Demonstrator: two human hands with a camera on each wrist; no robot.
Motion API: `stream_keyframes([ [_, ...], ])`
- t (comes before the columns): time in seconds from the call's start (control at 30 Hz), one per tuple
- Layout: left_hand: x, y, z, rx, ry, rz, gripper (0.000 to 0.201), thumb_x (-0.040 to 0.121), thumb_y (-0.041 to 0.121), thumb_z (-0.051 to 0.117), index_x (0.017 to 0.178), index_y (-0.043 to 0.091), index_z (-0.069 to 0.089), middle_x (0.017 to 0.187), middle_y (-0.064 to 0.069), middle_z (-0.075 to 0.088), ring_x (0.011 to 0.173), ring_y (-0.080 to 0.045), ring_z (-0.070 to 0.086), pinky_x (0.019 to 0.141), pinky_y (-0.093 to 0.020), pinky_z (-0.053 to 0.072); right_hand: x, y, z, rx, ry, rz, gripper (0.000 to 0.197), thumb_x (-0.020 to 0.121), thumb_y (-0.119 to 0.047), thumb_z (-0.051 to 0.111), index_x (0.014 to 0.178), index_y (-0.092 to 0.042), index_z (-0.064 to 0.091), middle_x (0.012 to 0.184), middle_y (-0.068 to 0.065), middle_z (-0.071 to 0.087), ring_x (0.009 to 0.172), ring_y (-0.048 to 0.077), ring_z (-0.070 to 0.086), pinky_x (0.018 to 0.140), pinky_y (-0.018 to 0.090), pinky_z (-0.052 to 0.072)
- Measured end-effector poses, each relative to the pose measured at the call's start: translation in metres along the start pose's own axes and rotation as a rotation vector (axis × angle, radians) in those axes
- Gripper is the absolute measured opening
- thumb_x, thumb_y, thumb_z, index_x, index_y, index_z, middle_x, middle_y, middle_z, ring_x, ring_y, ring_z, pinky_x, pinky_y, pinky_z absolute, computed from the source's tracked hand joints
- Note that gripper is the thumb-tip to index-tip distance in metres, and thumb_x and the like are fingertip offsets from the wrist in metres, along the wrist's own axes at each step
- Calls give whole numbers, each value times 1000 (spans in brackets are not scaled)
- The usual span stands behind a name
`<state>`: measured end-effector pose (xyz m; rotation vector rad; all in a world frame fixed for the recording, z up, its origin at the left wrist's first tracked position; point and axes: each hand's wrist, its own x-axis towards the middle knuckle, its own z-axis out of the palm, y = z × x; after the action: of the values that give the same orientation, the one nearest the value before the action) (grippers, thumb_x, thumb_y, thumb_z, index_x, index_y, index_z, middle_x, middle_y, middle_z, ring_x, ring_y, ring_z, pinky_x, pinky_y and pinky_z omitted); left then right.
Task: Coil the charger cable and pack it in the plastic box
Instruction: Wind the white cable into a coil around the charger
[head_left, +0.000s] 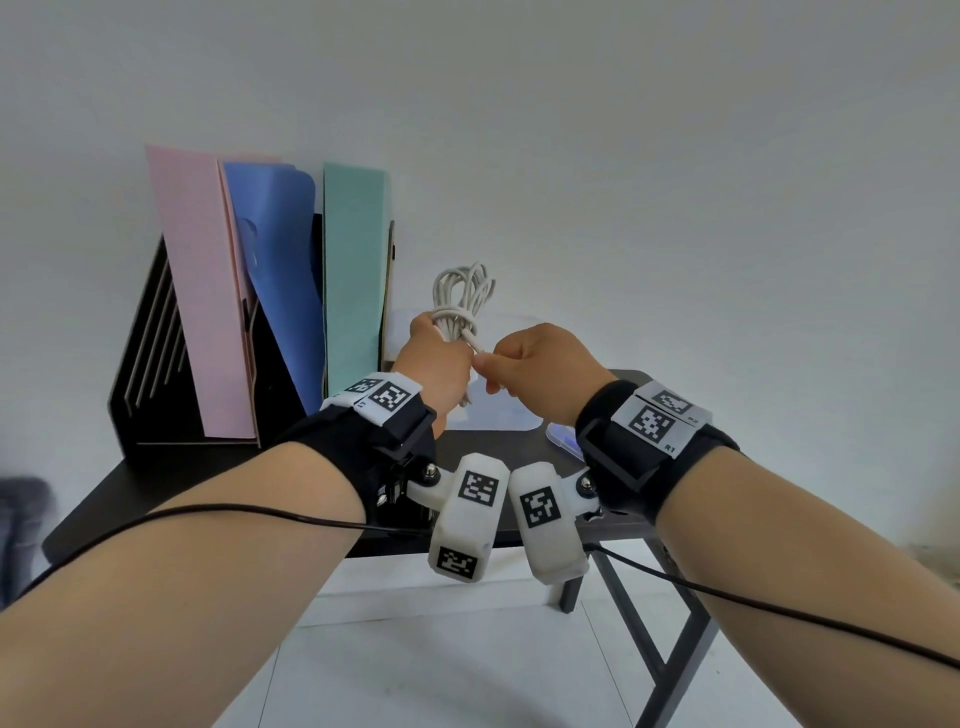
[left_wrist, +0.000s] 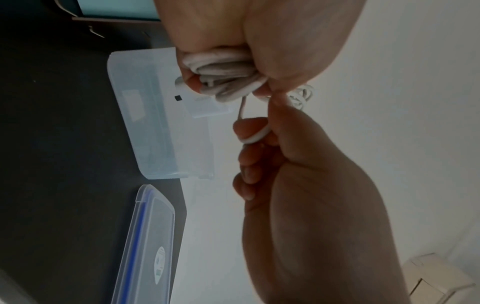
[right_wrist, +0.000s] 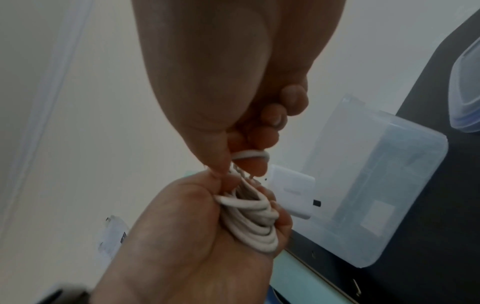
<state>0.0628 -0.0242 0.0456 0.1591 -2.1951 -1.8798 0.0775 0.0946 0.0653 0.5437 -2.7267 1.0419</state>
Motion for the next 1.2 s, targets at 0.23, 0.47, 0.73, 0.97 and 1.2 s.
stream_keyframes([
  [0.23, -3, -3, -4, 151, -9, 79, 55, 87, 13, 50, 138, 18, 30, 101, -12, 59, 71, -22, 55, 54, -30, 44, -4, 3, -1, 70, 29, -49, 36, 91, -38, 56, 70, -11, 68, 65, 4, 56, 52, 13, 43, 52, 18, 38],
  [0.47, -9, -4, -5, 364, 10, 142, 51, 84, 4, 47, 134, 9, 34, 117, -16, 60, 99, -33, 61, 81, -44, 53, -2, 0, 7, 101, 51, -26, 36, 87, -37, 60, 67, -10, 70, 61, 2, 61, 57, 15, 50, 56, 23, 41],
  [0.73, -11, -4, -4, 400, 1, 164, 50, 90, 9, 43, 137, 7, 26, 110, -17, 55, 82, -24, 50, 67, -33, 40, -3, -1, 13, 240, 21, 27, 38, 89, -36, 57, 62, -10, 58, 52, -1, 57, 43, 8, 43, 50, 19, 35],
  [0.97, -12, -7, 1, 457, -3, 135, 44, 94, 14, 42, 133, 2, 26, 112, -20, 57, 78, -21, 49, 59, -27, 36, 2, -5, 13, 21, 172, -47, 38, 86, -25, 55, 52, -11, 44, 52, 3, 49, 50, 14, 41, 55, 26, 37],
  [1.2, -11, -9, 6, 407, 16, 105, 46, 92, 14, 45, 132, 1, 28, 115, -21, 57, 82, -24, 50, 70, -31, 41, 0, -4, 16, -220, 311, -148, 42, 88, -27, 52, 51, -19, 31, 52, -2, 40, 58, 20, 40, 57, 29, 33],
])
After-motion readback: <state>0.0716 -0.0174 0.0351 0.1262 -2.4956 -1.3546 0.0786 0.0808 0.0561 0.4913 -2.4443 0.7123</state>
